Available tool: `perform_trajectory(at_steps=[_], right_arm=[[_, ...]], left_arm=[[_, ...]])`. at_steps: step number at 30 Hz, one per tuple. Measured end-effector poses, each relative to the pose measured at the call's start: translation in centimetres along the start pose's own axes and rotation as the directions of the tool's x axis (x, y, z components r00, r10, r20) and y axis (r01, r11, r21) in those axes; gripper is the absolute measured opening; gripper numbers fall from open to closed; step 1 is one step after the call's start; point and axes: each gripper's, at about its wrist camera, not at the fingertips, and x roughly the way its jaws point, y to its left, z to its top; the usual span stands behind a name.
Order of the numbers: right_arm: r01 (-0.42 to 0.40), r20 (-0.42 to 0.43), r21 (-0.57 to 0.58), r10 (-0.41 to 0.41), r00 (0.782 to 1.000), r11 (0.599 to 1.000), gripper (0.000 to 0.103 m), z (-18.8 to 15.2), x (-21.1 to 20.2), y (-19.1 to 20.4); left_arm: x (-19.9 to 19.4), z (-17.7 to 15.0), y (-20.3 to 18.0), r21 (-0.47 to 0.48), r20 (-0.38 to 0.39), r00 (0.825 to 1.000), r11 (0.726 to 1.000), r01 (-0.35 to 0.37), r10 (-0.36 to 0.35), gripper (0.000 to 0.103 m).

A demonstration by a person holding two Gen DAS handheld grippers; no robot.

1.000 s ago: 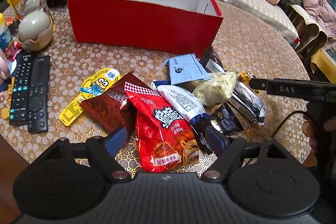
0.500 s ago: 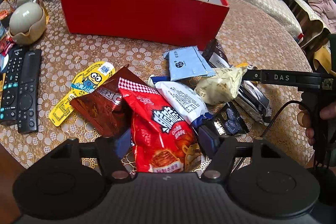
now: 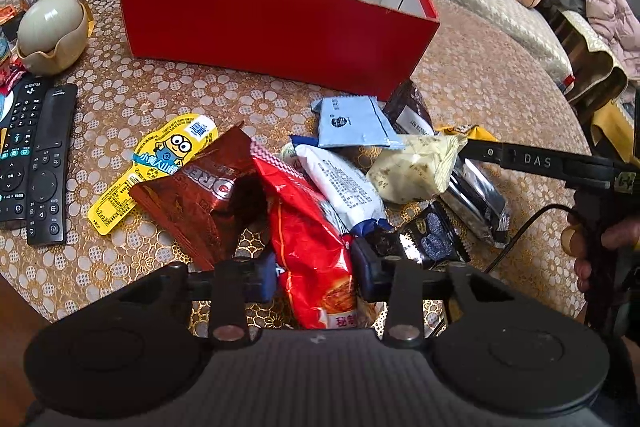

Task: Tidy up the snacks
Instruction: 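Grasp the red chip bag with the left tool while the right tool grasps the yellow candy, then carry both snacks over the red box and open both tools to drop them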

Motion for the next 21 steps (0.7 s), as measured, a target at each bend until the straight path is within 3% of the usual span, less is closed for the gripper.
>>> perform_trajectory(at_steps=[12, 21], right_arm=[[0.002, 0.063, 0.042, -0.005, 0.998, 0.999, 0.043, -0.7, -3.2, 0.0], [-0.040, 0.131, 0.019, 0.038, 0.991, 0.999, 0.043, -0.4, -7.2, 2.0]], left_arm=[[-2.1, -0.2, 0.4, -0.024, 0.045, 0.999, 1.000, 0.004, -0.003, 0.023], [-4.6, -0.3, 0.6, -0.033, 0.101, 0.995, 0.999, 0.004, -0.001, 0.023]])
